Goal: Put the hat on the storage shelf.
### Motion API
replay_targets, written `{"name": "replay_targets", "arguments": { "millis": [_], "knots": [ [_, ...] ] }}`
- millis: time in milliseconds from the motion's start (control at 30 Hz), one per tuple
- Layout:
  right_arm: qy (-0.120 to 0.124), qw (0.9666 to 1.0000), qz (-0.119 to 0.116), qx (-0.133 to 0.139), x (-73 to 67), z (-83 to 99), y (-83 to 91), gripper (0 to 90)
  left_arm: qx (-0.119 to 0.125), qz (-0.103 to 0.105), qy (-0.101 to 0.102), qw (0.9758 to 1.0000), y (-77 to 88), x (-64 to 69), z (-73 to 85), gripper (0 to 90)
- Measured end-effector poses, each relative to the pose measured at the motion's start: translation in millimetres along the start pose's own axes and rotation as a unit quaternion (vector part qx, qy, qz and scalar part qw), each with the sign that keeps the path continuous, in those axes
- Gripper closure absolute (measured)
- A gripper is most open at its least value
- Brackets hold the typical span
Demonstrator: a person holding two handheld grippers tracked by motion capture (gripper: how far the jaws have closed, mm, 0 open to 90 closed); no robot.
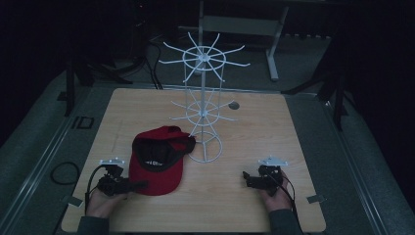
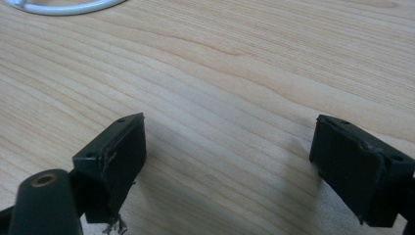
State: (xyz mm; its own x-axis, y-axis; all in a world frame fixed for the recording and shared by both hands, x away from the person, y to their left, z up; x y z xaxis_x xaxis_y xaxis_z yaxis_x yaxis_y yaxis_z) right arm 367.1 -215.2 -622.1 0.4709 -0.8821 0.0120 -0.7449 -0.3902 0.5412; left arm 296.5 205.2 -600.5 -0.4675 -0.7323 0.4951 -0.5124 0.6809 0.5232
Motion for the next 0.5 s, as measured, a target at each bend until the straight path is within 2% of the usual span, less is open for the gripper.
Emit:
{"name": "replay_targets", "arguments": {
  "millis": [100, 167, 233, 333, 367, 500],
  "knots": [
    [0.000, 1.0000, 0.000, 0.000, 0.0, 0.0, 0.0, 13.4, 0.031, -0.004, 0.017, 0.9994, 6.1, -8.6, -11.7, 55.1],
    [0.000, 1.0000, 0.000, 0.000, 0.0, 0.0, 0.0, 13.4, 0.034, 0.000, 0.021, 0.9992, 10.0, -12.8, -16.6, 55.2],
    [0.000, 1.0000, 0.000, 0.000, 0.1, -0.1, -0.1, 13.4, 0.031, 0.004, 0.026, 0.9992, 11.5, -15.5, -18.1, 57.6],
    [0.000, 1.0000, 0.000, 0.000, 0.1, -0.1, -0.2, 13.4, 0.020, 0.007, 0.026, 0.9994, 8.6, -14.7, -15.0, 74.0],
    [0.000, 1.0000, 0.000, 0.000, 0.1, -0.1, -0.2, 13.4, 0.014, 0.004, 0.024, 0.9996, 6.7, -13.3, -13.2, 76.2],
    [0.000, 1.0000, 0.000, 0.000, 0.1, -0.1, -0.2, 13.4, 0.002, 0.015, 0.028, 0.9995, -0.3, -3.8, -7.6, 75.7]
  ]
}}
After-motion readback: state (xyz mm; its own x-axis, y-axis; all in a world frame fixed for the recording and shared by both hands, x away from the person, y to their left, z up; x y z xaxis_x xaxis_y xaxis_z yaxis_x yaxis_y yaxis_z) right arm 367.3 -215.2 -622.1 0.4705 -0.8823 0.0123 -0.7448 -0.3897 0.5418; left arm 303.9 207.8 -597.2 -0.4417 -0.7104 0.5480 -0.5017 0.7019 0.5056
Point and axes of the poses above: each handheld gripper's, and its own axes: y roughly backward along the jaws, z roughly out of its underside, x roughly to its right, the point moved 8 cm from there along -y, roughly forward along the jaws, and after that the axes turned 11 degrees about x, right-handed, at the moved point
